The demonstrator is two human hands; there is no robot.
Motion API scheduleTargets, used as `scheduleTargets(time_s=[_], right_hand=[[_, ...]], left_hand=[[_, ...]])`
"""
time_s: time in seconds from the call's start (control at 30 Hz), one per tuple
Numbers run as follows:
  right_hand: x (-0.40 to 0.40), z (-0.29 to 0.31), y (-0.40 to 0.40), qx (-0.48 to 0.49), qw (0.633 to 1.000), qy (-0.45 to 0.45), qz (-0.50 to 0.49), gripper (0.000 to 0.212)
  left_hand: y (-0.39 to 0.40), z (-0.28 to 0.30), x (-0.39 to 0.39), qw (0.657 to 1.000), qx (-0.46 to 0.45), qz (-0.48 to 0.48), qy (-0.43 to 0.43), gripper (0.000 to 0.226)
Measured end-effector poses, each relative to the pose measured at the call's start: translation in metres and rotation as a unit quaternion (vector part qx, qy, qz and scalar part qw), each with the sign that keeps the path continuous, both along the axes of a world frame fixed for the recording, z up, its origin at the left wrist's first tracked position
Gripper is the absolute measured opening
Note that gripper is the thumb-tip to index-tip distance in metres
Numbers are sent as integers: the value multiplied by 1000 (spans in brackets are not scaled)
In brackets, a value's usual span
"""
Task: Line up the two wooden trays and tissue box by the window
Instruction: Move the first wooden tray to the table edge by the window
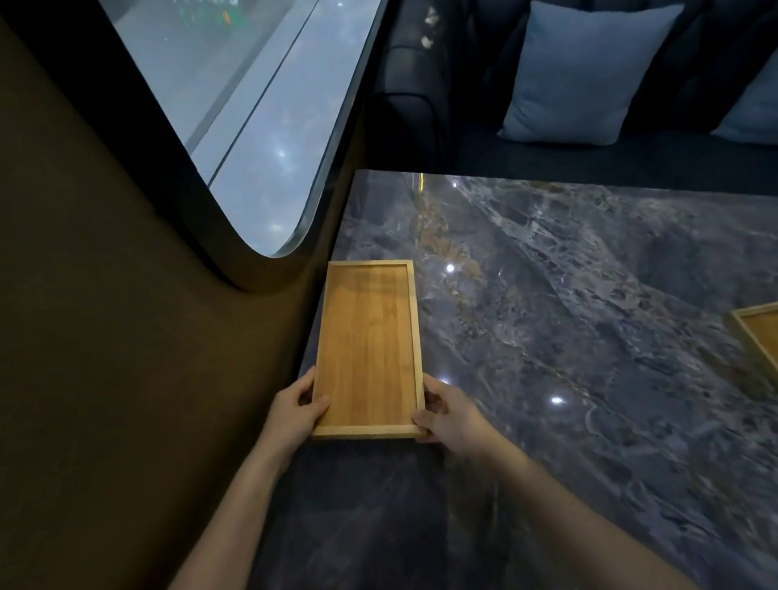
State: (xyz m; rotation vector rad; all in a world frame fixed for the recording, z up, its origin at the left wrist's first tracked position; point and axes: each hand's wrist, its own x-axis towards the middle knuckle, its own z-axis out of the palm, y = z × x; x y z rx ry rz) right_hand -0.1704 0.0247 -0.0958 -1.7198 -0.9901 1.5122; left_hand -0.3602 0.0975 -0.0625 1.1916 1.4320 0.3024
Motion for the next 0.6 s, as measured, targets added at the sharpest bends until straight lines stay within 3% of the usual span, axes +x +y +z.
scheduleTargets(time_s=[0.23,0.4,0.6], right_hand=[[-8,-9,2,15,996,-90,7,44],[-17,-15,7,30,984,-173,24,30],[-28,-18,8,47,980,-190,16,19]], left_hand=[[6,-13,-1,1000,17,-13,17,52],[12,-27,-4,991,60,-40,115,51],[7,-38,4,969,121,-50,209,55]])
